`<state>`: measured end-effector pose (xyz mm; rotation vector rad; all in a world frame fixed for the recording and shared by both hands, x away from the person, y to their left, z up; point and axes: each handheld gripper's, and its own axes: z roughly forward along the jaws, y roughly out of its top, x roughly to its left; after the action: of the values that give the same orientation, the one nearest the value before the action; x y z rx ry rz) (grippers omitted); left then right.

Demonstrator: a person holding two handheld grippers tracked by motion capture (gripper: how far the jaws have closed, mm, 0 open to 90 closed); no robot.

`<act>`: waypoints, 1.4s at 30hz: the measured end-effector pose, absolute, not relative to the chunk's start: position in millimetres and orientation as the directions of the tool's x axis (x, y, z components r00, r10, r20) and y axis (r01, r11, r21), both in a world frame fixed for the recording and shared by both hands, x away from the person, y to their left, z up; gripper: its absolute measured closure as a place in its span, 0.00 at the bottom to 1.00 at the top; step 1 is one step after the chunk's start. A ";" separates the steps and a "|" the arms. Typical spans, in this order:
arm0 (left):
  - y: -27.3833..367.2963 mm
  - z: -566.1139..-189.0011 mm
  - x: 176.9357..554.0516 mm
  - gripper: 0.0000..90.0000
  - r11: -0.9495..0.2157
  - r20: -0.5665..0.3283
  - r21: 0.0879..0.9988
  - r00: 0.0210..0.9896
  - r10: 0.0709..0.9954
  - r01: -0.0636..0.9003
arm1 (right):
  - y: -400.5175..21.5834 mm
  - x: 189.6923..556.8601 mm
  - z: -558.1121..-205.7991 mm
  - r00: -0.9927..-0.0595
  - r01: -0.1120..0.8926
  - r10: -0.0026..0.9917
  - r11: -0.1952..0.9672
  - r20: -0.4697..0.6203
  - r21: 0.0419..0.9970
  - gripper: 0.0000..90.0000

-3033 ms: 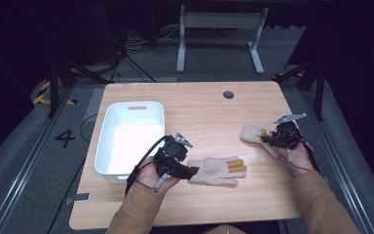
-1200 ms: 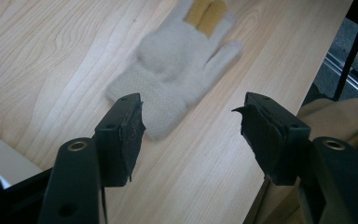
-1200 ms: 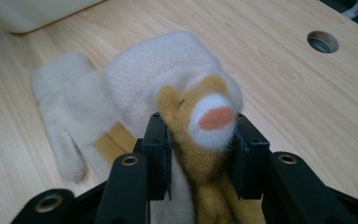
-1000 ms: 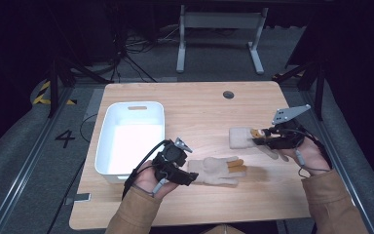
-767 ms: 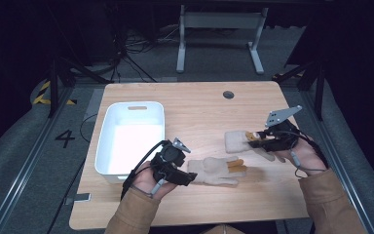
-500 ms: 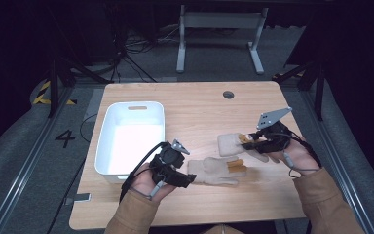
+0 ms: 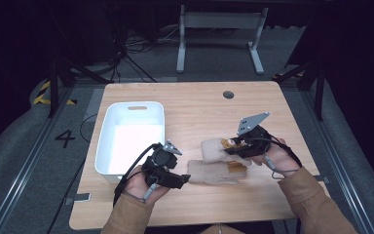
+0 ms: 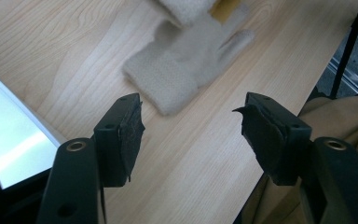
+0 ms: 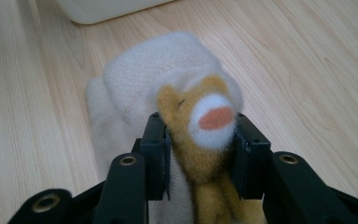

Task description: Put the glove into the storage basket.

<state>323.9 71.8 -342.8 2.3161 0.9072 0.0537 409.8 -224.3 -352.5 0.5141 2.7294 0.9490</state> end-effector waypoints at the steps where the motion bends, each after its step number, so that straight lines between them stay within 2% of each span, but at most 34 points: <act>1: 71.7 -342.7 323.9 0.43 -0.556 -0.185 0.580 0.761 0.622 0.595 | -222.9 409.3 -353.6 -0.918 0.258 0.390 0.731 -0.076 0.631 0.70; 13: 69.3 -344.5 325.0 0.43 -0.564 -0.180 0.575 0.764 0.619 0.592 | -200.7 403.2 -376.3 -0.917 0.249 0.390 0.724 -0.085 0.644 0.70; 23: 69.7 -343.9 325.1 0.43 -0.564 -0.179 0.579 0.766 0.617 0.589 | -184.7 394.3 -388.6 -0.930 0.246 0.360 0.748 -0.066 0.616 0.69; 42: 65.5 -342.7 328.3 0.43 -0.570 -0.179 0.582 0.776 0.605 0.579 | -177.5 385.0 -403.7 -0.915 0.317 0.402 0.773 -0.037 0.549 0.65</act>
<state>328.3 65.5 -342.7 2.3273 0.8782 0.0535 385.0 -177.5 -403.7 0.5737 2.8130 0.8304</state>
